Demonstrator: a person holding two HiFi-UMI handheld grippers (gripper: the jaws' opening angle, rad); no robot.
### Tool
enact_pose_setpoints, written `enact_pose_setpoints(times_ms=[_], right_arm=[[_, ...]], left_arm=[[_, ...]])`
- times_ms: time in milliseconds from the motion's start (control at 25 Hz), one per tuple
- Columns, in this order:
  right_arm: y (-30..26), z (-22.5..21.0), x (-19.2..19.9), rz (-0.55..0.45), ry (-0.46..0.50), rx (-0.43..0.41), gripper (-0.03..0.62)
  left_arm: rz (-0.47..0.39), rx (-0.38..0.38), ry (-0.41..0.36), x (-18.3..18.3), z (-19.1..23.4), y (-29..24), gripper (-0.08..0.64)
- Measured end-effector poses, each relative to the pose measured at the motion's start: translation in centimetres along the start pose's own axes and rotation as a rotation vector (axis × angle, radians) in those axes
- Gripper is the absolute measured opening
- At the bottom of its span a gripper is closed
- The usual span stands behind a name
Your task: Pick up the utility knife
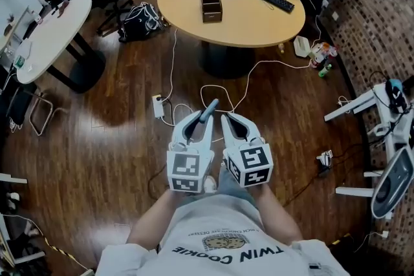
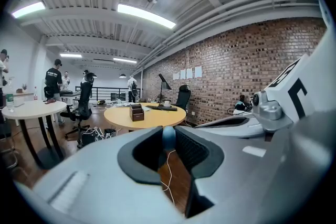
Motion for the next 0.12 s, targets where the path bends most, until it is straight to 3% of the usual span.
enact_pose_setpoints(times_ms=[120], right_arm=[[-0.28,0.46,-0.42,-0.005,0.001,-0.001,0.002]], left_arm=[[0.000,0.001,-0.003,-0.20,0.42,0.37,0.077]])
Point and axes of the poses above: the fingertips, and each gripper's own axes: y backward along the fingers, z to its left, x out of its underside, the point moved 3 cm from there along y, backward along the fingers, and after that the axes turned 12 degrees about y, right-handed, at the moved point
